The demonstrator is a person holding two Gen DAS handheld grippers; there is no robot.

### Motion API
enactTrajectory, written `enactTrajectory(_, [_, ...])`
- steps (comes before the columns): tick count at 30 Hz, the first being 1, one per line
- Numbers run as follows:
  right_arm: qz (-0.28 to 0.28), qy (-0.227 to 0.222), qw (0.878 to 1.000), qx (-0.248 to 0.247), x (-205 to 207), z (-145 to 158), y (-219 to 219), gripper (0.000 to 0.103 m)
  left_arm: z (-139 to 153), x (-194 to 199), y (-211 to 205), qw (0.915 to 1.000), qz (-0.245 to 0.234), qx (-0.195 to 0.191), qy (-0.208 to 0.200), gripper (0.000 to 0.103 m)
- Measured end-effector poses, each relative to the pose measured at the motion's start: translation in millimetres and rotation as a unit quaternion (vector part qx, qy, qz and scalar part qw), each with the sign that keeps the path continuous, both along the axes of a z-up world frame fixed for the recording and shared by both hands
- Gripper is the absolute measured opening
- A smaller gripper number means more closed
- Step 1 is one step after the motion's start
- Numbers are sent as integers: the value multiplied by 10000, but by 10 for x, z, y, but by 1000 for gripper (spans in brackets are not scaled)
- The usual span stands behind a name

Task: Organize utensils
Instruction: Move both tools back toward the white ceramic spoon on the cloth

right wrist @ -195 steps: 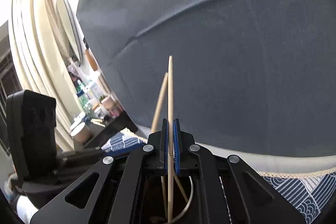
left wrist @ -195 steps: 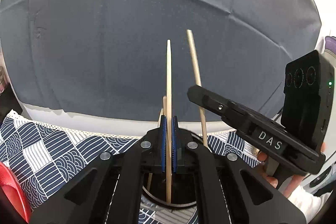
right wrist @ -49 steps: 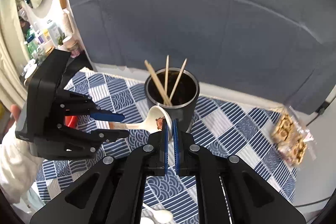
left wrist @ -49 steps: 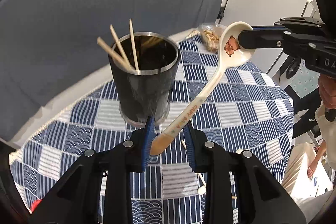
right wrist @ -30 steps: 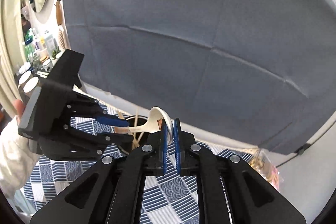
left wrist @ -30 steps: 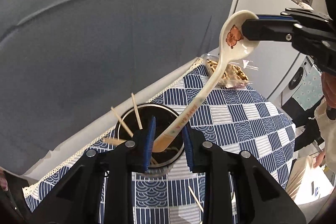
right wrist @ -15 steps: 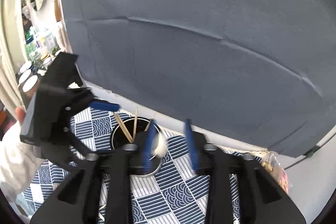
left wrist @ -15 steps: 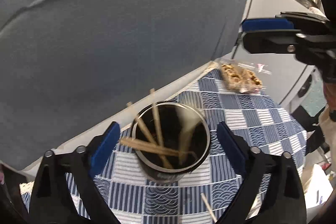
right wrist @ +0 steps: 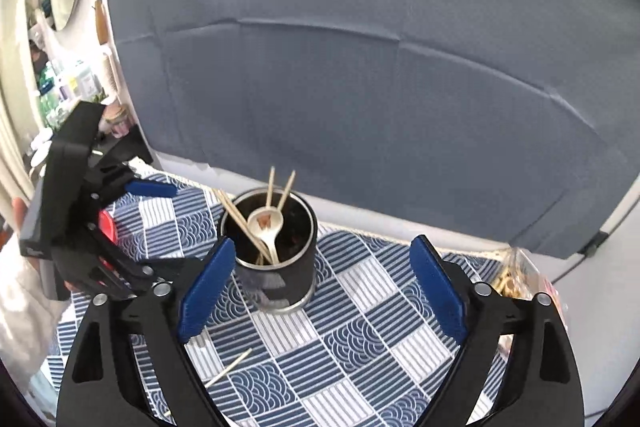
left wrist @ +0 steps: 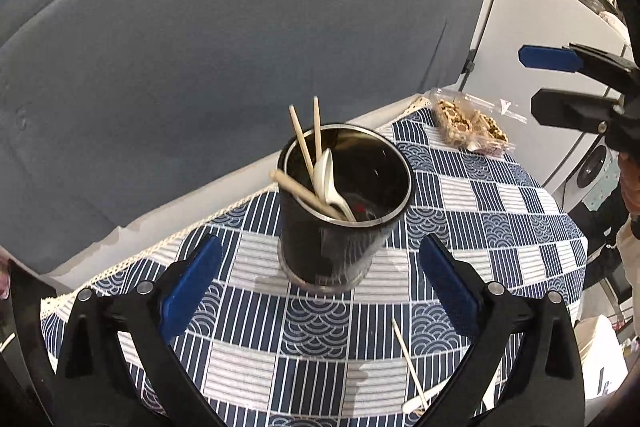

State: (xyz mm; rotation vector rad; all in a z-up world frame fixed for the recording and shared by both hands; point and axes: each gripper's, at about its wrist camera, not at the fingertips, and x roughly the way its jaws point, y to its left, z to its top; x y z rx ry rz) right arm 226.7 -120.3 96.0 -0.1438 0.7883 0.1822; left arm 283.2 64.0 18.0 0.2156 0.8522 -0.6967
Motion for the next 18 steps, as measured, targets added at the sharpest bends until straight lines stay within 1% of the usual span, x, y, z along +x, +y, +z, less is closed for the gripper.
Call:
enactTrajectory(11, [-379, 288, 9988, 136, -427, -378, -25, 86, -167, -306, 100, 9996, -154, 210, 83, 97])
enactTrajectory(16, [-486, 460, 9975, 213, -629, -561, -36, 86, -235, -470, 73, 9987, -313, 379, 90, 97])
enactTrajectory(18, [-552, 539, 9967, 261, -710, -628, -50, 86, -267, -532, 63, 9981, -361, 502, 53, 97])
